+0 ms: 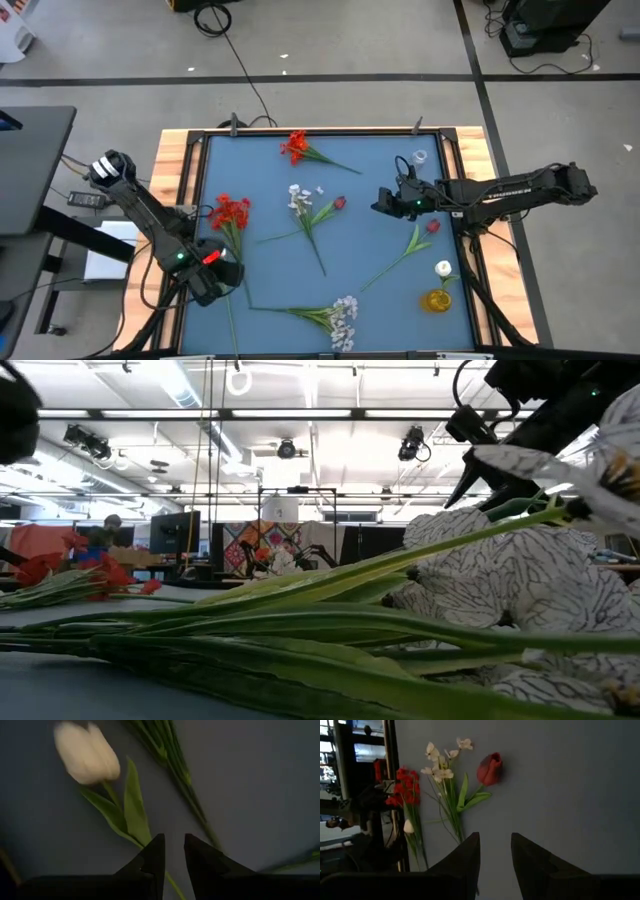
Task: Sort flowers into vase by color
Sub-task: Put the white flower into the yellow vase
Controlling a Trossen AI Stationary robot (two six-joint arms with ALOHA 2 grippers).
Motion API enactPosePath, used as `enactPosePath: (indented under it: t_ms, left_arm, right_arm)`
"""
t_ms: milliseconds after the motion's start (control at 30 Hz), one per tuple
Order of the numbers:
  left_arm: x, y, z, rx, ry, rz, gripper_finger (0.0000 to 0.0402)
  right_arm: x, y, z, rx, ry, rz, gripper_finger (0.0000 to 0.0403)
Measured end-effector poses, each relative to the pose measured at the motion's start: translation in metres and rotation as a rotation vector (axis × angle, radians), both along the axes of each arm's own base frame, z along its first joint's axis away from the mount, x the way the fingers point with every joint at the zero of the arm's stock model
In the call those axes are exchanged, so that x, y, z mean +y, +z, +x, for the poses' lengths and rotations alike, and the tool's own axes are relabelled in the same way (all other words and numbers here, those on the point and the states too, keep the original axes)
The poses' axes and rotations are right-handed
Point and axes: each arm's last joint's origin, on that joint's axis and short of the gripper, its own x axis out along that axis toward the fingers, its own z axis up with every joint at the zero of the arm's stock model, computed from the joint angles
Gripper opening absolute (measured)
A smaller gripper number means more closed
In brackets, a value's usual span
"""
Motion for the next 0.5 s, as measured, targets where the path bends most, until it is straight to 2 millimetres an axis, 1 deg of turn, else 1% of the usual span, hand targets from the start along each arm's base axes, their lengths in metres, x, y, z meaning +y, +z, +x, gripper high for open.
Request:
enactPosePath:
  t_ms: [100,267,500]
  left_arm:
    - [-0.001,-0.008,-0.002,0.007,-0.010,-0.032,0.0080]
    - [-0.001,-0.012,-0.004,0.080,-0.021,-0.051,0.0080]
    - [-0.008,-0.023,0.000,0.131,-0.022,-0.059,0.0080]
  right_arm:
    - [0.002,0.001,0.001,-0.021,0.002,0.004,0.0119]
    - [0.005,0.001,0.001,-0.013,0.017,0.004,0.0119]
    - [0.008,0.001,0.001,-0.019,0.023,0.002,0.0119]
